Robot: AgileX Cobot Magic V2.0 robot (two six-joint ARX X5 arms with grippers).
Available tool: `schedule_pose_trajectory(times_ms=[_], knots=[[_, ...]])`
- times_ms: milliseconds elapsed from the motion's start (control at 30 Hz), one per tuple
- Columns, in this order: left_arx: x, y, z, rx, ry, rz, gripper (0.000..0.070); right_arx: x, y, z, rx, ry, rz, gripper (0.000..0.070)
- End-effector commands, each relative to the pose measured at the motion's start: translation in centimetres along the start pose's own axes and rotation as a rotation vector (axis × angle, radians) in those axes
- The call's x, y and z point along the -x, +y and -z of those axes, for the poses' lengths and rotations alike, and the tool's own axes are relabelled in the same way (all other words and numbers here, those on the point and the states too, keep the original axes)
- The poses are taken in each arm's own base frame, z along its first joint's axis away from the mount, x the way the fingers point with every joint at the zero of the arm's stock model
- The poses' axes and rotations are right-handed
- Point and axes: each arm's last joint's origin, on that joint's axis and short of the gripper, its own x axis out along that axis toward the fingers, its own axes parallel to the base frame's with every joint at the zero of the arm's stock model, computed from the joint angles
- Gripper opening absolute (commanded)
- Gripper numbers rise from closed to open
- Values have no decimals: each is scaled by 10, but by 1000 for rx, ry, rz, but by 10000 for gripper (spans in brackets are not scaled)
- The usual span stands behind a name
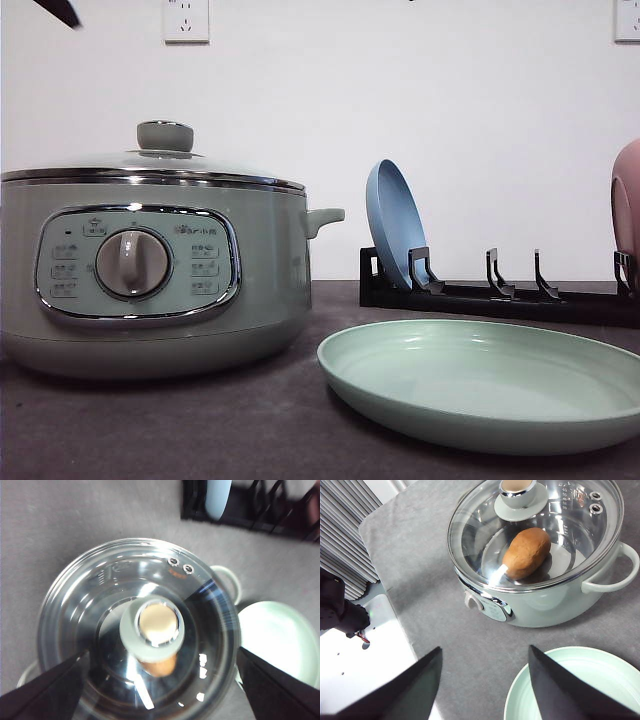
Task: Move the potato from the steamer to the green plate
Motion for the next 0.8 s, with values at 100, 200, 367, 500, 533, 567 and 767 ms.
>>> schedule_pose_trajectory(times_ms=[100, 200, 367, 500, 533, 567, 767], knots=[[-31, -7, -17, -57, 66, -37, 589, -1, 1, -4, 21, -6, -4, 339], [-51, -9, -21, -73, 119, -50, 588, -1, 1, -4, 19, -2, -4, 339], [-79, -12, -23, -94, 184, -73, 584, -1, 1, -3, 17, 1, -4, 339], [-96, -12, -22, -96, 228, -75, 583, -1, 1, -3, 16, 3, -4, 339], [-99, -12, -22, -97, 235, -75, 583, -1, 1, -3, 16, 3, -4, 339], [-101, -12, -22, -97, 239, -76, 583, -1, 1, -3, 16, 4, -4, 339], [-109, -12, -21, -103, 270, -104, 564, -1, 1, -3, 15, 5, -4, 339]])
